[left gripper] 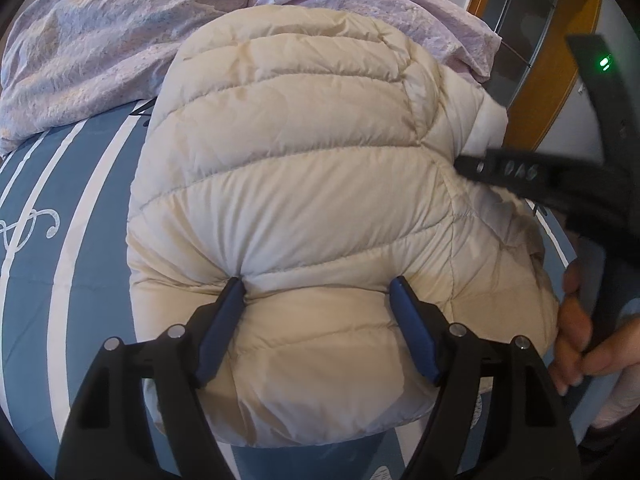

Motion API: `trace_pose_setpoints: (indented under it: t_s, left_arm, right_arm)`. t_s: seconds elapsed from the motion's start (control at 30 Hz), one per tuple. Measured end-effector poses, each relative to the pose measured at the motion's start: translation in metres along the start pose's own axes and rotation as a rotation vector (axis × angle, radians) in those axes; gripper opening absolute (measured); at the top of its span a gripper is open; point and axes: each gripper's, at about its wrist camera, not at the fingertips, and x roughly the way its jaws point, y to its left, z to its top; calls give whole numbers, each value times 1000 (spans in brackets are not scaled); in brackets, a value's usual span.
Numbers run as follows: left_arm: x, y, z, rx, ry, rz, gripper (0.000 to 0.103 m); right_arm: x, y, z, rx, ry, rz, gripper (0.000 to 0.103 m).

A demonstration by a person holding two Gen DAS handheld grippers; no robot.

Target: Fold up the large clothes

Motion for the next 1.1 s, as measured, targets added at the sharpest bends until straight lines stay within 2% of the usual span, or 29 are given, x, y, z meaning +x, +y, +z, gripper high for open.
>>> trace_pose_setpoints:
  t_s: [0.27, 0.63, 0.8, 1.1]
  left_arm:
    - [-3, -5, 0, 21, -11, -10, 75]
    - [-15, -8, 5, 45, -31, -21, 74]
    - [-25, -5, 20, 58, -67, 7, 74]
    - [-18, 9, 74, 98, -102, 92, 74]
  right_arm:
    - [19, -18, -18, 40, 36, -22, 24]
    - [22, -27, -36, 59, -21, -23, 24]
    - [22, -27, -37, 62, -28, -20, 24]
    - [21, -26, -42, 58, -56, -24, 25]
